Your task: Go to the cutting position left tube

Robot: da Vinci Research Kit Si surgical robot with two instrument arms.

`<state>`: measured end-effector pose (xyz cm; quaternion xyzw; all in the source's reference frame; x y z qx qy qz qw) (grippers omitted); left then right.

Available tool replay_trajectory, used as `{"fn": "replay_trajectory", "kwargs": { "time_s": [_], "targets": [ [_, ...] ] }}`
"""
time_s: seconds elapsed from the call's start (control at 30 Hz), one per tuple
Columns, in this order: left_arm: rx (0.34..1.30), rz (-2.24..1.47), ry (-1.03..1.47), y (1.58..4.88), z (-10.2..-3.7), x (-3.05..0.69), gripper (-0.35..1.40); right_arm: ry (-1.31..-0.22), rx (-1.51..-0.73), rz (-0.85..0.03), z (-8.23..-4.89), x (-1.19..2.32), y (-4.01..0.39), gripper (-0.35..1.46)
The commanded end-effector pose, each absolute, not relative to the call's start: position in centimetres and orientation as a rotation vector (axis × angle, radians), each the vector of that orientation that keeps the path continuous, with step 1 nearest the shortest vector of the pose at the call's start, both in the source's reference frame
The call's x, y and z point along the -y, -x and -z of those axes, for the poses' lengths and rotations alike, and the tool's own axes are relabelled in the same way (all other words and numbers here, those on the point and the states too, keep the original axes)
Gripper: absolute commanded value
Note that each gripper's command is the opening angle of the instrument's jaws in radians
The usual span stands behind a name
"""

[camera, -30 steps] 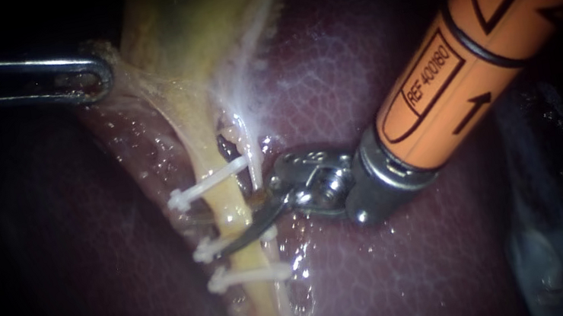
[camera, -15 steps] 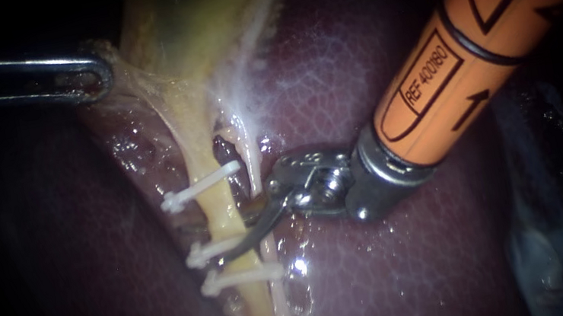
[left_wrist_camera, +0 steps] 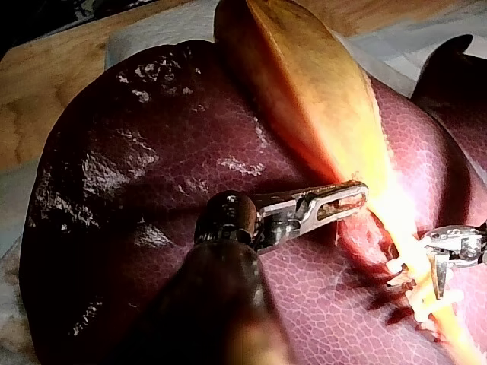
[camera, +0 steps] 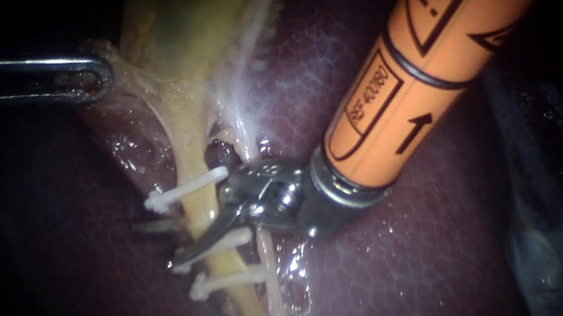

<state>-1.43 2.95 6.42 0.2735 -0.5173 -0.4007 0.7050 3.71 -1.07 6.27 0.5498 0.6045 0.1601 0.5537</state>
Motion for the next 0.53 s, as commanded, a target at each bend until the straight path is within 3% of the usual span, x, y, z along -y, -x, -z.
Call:
{"fn": "replay_trajectory", "kwargs": {
  "time_s": [0.03, 0.53],
  "targets": [
    [1.15, 0.891, -0.608, 1.43, -6.42, -2.95, -0.35, -1.298, -1.431, -0.382, -6.27, 1.06, -3.72, 1.29],
    [1.15, 0.891, -0.608, 1.43, -6.42, -2.95, -0.35, -1.298, -1.431, -0.382, -6.27, 1.06, -3.72, 1.29]
  ]
}}
